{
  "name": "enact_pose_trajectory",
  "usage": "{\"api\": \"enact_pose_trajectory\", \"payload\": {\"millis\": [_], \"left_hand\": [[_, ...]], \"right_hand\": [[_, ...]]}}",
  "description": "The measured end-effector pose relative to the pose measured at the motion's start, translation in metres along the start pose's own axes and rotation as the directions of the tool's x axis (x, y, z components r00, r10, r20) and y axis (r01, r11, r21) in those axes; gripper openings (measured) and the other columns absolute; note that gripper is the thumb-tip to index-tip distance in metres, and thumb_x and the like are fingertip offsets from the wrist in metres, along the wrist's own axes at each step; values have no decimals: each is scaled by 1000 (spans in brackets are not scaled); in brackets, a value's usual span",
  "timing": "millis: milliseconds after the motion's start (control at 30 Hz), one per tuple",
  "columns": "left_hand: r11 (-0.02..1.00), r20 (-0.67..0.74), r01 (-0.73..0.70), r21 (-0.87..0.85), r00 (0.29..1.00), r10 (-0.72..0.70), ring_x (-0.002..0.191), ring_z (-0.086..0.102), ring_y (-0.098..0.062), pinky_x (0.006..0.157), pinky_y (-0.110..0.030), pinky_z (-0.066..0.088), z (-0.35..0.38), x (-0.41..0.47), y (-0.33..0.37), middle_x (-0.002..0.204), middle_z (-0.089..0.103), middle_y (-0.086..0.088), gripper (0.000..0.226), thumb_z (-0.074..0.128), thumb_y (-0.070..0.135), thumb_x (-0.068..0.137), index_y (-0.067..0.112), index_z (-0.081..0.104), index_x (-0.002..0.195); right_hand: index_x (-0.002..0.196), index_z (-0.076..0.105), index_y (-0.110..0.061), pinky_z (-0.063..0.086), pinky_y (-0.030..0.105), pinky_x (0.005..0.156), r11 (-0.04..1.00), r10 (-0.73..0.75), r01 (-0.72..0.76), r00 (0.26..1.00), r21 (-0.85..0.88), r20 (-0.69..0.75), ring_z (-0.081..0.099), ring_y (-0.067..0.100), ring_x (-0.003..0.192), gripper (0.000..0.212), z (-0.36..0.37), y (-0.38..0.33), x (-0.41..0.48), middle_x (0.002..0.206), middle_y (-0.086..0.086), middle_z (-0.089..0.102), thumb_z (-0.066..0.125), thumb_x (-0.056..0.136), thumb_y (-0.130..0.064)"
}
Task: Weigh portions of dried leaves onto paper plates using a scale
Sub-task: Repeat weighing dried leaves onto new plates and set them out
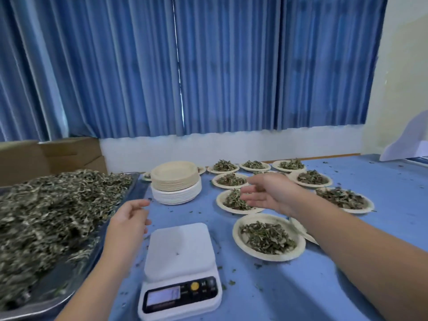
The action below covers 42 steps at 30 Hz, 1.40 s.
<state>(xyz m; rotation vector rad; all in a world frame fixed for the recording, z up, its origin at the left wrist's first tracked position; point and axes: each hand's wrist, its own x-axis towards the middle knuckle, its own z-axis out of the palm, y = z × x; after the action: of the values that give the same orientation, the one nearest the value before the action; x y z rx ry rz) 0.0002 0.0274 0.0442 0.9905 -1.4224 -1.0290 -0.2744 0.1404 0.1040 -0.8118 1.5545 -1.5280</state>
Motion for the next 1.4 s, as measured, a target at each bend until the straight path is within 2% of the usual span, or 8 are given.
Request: {"api": "enact_pose_trajectory", "payload": {"millis": [267,433,633,800,933,1033,1233,1400], "left_hand": [[987,-5,135,84,991,-135,67,49,-18,55,-29,38,-26,13,-49,73,56,-2,24,46,14,95,32,61,96],[983,-16,166,82,986,-165,65,50,-17,55,-28,34,-24,18,-55,72,55,-1,24,46,11,93,29,61,90],[975,-11,163,153,987,-163,38,40,-5,44,-21,33,-20,21,-54,70,60,5,23,47,10,91,30,58,89],[969,-20,172,175,985,-171,58,52,-10,51,-24,35,-18,23,-53,78,60,4,21,48,12,90,29,59,91],[969,0,167,181,986,-169,75,56,-17,63,-29,38,-14,24,-54,90,61,2,20,48,13,89,30,58,90],[963,24,173,208,983,-182,81,59,-15,64,-28,40,-14,25,-54,95,62,2,20,46,16,90,33,55,92],[960,38,173,218,982,-186,79,58,-9,63,-24,40,-14,24,-54,97,60,5,19,46,19,92,36,53,94],[967,32,167,195,984,-177,75,58,-11,62,-24,41,-13,24,-53,97,61,6,20,47,17,91,34,57,96]], "right_hand": [[102,58,-10,56,37,75,944,37,5,992,-329,120,66,28,83,12,99,-3,29,101,13,65,54,95,-19],[119,51,-9,56,33,67,786,-4,93,989,-612,145,65,23,74,28,149,-17,60,108,8,52,55,93,-17],[148,32,-15,57,36,76,474,-151,234,971,-849,183,64,26,92,60,185,-21,110,122,7,51,53,92,-19],[152,24,-15,57,38,76,400,-69,197,980,-895,185,66,27,87,61,197,-2,139,121,11,55,45,96,-22],[138,47,-6,51,35,70,334,-135,236,970,-912,202,58,30,81,42,201,6,156,106,15,60,42,98,-13],[115,68,-5,48,32,84,258,-276,281,938,-924,208,59,28,92,32,203,2,163,111,11,67,43,96,-8],[108,72,-7,44,25,77,276,-302,323,923,-905,237,51,16,77,27,199,-4,164,65,-9,53,48,95,-7],[105,73,-10,44,24,71,324,-270,321,933,-890,238,50,8,56,25,194,-1,162,57,-3,56,50,94,-9]]}}
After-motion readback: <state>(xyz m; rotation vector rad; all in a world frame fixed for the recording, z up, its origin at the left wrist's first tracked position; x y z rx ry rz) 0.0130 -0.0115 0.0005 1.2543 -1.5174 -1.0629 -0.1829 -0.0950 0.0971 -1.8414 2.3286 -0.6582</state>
